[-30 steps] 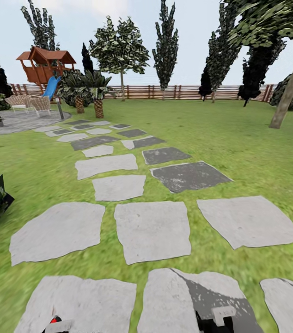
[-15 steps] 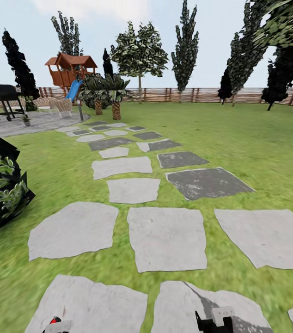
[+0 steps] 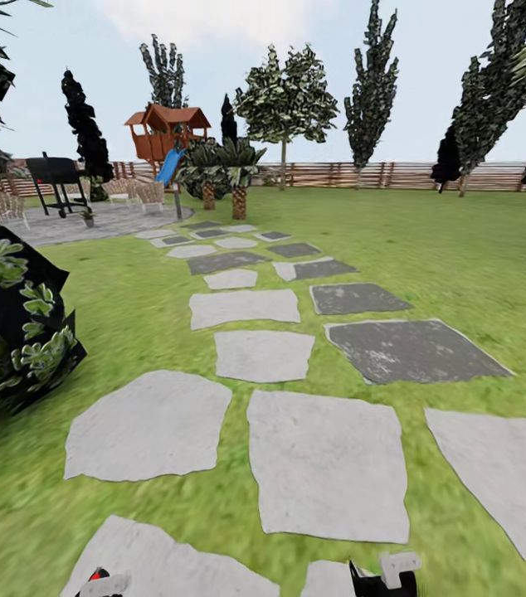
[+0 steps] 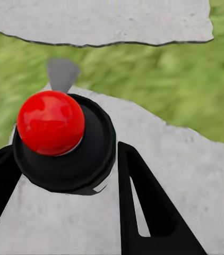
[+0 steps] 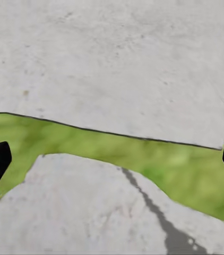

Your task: Pick up the pesticide atomizer in the garden and spray insectifuge to fully cover both potted plants in the garden.

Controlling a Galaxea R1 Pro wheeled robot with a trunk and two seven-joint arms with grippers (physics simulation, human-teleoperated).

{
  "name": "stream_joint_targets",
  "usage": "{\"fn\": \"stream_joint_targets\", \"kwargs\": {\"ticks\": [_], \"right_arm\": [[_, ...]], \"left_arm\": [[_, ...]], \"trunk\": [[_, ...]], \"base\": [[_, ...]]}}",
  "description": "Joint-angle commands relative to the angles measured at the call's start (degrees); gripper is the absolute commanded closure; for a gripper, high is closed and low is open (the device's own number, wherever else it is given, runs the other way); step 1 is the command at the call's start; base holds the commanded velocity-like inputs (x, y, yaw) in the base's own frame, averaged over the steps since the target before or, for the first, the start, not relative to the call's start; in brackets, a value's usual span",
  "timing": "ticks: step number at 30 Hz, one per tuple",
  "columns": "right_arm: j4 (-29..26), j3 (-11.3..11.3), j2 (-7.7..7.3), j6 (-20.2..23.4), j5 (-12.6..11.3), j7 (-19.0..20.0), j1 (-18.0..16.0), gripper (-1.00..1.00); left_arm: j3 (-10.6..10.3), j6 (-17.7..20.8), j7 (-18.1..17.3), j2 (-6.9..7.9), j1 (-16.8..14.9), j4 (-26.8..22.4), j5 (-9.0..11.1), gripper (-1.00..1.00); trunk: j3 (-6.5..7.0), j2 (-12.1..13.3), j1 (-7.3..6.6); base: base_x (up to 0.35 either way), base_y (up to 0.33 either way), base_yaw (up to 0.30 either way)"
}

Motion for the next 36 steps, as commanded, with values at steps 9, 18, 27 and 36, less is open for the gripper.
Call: {"fn": "stream_joint_targets", "kwargs": {"ticks": [9, 18, 27, 36], "right_arm": [[0.9, 0.0, 0.05, -0.1, 0.3, 0.0, 0.0, -1.00], [1.0, 0.0, -0.18, -0.1, 0.4, 0.0, 0.0, -1.00], [1.0, 0.0, -0.46, -0.2, 0.4, 0.1, 0.0, -1.00], [1.0, 0.0, -0.47, -0.2, 0.5, 0.2, 0.0, -1.00]], "left_arm": [[-0.1, -0.2, 0.0, 0.01, 0.0, 0.0, 0.5, 1.00], [-0.1, -0.2, 0.0, 0.07, 0.0, 0.0, 0.4, 1.00], [-0.1, -0.2, 0.0, 0.02, 0.0, 0.0, 0.4, 1.00], [-0.1, -0.2, 0.0, 0.01, -0.1, 0.0, 0.4, 1.00]], "trunk": [[0.44, 0.0, 0.02], [0.63, 0.0, 0.02], [0.64, 0.0, 0.02], [0.64, 0.0, 0.02]], "base": [[0.340, -0.035, 0.225], [0.340, -0.001, 0.121], [0.340, 0.000, 0.004], [0.340, 0.000, 0.000]]}}
